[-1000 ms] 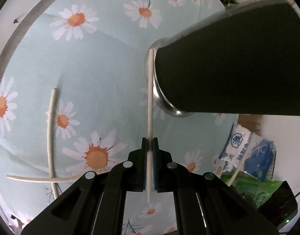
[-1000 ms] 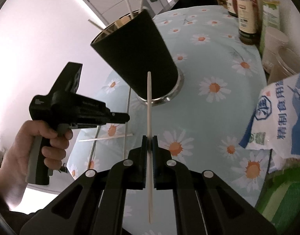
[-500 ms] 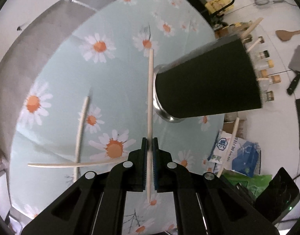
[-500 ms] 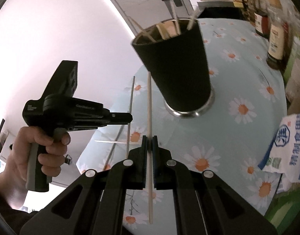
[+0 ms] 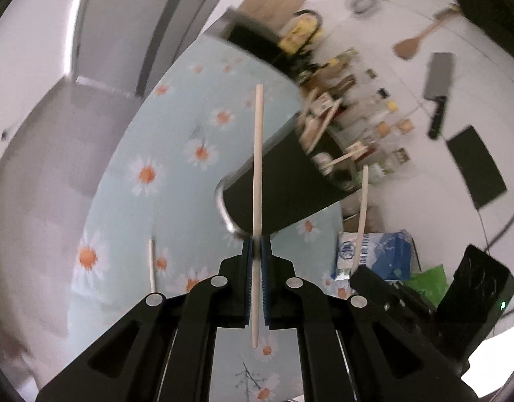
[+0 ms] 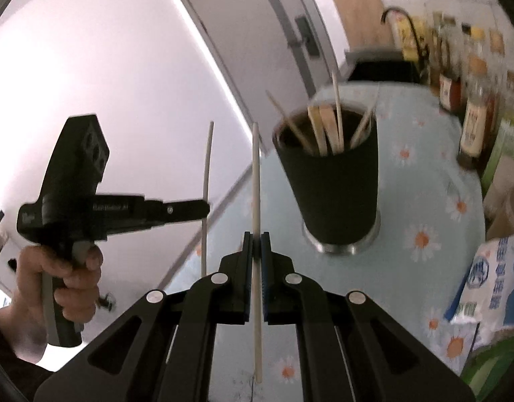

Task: Organize utensils
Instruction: 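Lift both held chopsticks up toward the black cup, then lower both chopsticks into the black cup and open both tools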

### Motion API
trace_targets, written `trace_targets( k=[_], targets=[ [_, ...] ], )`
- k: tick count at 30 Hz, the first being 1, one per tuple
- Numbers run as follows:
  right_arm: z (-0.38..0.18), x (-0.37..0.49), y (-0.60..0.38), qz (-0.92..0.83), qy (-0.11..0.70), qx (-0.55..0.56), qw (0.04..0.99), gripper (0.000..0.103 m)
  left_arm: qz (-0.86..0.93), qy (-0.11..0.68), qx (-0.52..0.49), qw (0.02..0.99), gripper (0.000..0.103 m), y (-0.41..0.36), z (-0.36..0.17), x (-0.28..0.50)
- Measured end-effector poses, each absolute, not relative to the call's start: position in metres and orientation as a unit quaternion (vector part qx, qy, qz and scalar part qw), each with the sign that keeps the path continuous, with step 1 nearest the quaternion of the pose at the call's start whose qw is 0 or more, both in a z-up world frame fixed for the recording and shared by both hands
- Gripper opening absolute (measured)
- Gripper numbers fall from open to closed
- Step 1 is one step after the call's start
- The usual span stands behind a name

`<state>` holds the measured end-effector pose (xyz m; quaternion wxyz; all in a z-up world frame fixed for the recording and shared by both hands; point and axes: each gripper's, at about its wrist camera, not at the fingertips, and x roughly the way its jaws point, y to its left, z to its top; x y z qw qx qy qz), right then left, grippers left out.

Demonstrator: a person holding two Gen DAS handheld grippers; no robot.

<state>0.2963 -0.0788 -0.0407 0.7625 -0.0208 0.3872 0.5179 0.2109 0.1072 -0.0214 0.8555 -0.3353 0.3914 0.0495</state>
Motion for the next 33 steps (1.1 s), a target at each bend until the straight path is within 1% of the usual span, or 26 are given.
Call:
trace_targets(
  k=[4, 10, 16, 20, 27, 33],
  targets=[
    [-0.029, 0.306, -0.079, 0.512, 0.362, 0.019, 0.779, 0.006, 0.024, 0.355, -0.292, 0.888, 0.004, 0.108, 0.004, 0.215],
    [-0.011, 0.322, -0.078, 0.498, 0.316, 0.09, 0.802, 0.006, -0.019, 0.311, -0.259, 0.914, 0.004, 0.111, 0.028, 0.231],
    [0.009, 0.346, -0.085, 0.495, 0.266, 0.168, 0.81, 0.006, -0.054, 0.244, -0.22, 0.943, 0.004, 0.111, 0.056, 0.246],
    [0.019, 0.361, -0.085, 0.486, 0.242, 0.191, 0.818, 0.006, -0.073, 0.209, -0.2, 0.954, 0.004, 0.11, 0.067, 0.256],
    [0.027, 0.375, -0.082, 0.454, 0.196, 0.197, 0.846, 0.006, -0.093, 0.161, -0.156, 0.97, 0.004, 0.103, 0.079, 0.271],
    [0.016, 0.395, -0.083, 0.44, 0.192, 0.225, 0.848, 0.006, -0.107, 0.161, -0.141, 0.971, 0.004, 0.099, 0.079, 0.287]
  ],
)
